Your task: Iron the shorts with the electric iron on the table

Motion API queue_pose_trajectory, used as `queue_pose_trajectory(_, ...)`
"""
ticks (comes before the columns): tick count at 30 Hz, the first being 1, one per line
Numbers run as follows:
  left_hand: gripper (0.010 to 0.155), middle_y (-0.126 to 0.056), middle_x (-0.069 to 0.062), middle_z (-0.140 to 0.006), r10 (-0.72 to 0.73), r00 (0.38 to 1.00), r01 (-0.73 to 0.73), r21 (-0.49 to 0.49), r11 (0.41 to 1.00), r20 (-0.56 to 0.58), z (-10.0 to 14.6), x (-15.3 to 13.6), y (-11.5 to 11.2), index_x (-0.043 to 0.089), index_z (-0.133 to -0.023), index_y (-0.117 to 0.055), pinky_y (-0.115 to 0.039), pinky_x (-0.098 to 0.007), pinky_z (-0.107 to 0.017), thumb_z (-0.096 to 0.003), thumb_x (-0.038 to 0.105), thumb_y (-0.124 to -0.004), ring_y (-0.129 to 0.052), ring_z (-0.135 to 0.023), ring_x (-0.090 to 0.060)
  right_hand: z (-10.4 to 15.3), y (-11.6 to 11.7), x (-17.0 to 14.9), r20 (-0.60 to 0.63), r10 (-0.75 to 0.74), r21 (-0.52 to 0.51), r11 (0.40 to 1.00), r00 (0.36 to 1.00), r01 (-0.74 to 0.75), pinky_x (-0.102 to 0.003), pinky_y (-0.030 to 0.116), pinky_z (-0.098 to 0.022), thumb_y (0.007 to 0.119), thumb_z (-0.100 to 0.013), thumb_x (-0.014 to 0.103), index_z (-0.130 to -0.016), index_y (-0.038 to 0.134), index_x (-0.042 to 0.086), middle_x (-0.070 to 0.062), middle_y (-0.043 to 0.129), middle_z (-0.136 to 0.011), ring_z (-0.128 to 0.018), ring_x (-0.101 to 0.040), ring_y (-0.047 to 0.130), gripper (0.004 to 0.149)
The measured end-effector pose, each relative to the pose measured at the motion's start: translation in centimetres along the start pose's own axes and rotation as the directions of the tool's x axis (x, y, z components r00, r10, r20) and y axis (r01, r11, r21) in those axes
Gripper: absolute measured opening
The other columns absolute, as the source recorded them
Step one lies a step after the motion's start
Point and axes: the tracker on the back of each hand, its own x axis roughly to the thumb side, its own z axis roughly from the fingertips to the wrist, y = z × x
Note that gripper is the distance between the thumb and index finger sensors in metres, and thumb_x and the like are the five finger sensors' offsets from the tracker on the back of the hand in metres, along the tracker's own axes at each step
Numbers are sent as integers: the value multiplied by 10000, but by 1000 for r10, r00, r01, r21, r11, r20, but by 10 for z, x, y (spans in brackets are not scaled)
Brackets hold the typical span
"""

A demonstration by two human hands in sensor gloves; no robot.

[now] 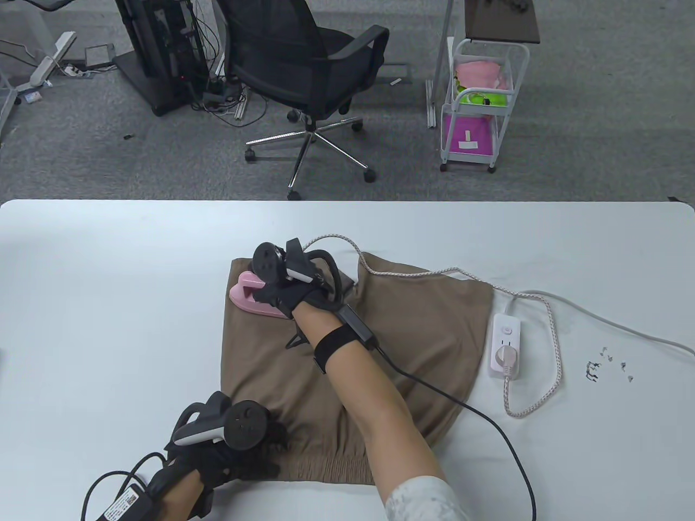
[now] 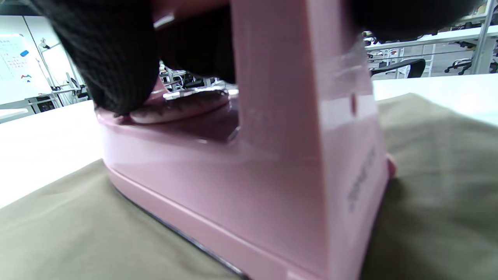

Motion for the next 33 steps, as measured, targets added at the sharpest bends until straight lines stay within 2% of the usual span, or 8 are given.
queue_pose_trajectory(9,707,-532,35,-1094,-1,1000,1,-1,1000,-1,0,0,0,421,-1036,-561,-500,-650,-764,-421,594,-865,-627,-927,-237,10,-6,-6,5,66,16,998,998,-66,-474,839,-268,929,-481,535,-1011,712,428,110,884,-726,-462,-117,975,582)
queue_pose_trajectory(16,707,-532,37,-1095,-1,1000,1,-3,1000,-4,0,0,0,419,-1038,-561,-499,-650,-764,-423,591,-865,-626,-929,-237,32,-13,-42,-40,95,5,996,995,-94,-476,842,-277,927,-479,537,-1006,712,436,114,883,-728,-469,-116,975,578)
queue_pose_trajectory(24,708,-535,37,-1093,2,1000,-2,-1,1000,-6,0,0,0,420,-1035,-565,-499,-650,-764,-419,589,-869,-628,-928,-238,59,-17,-87,-105,52,-12,999,993,-53,-479,838,-283,930,-477,535,-1008,713,433,109,879,-736,-475,-124,972,583)
queue_pose_trajectory(27,707,-538,37,-1093,-3,1000,3,-1,1000,-8,0,0,0,419,-1035,-566,-502,-649,-764,-420,590,-869,-632,-928,-239,61,-18,-88,-109,63,-26,997,992,-66,-480,837,-282,931,-475,535,-1007,715,433,109,878,-738,-475,-126,972,584)
queue_pose_trajectory(33,708,-537,37,-1094,-4,1000,4,-2,1000,-8,0,0,0,421,-1036,-564,-501,-651,-763,-419,591,-868,-631,-929,-239,51,-16,-70,-84,62,-14,998,994,-64,-482,835,-287,929,-476,536,-1011,711,432,108,875,-744,-481,-130,970,587)
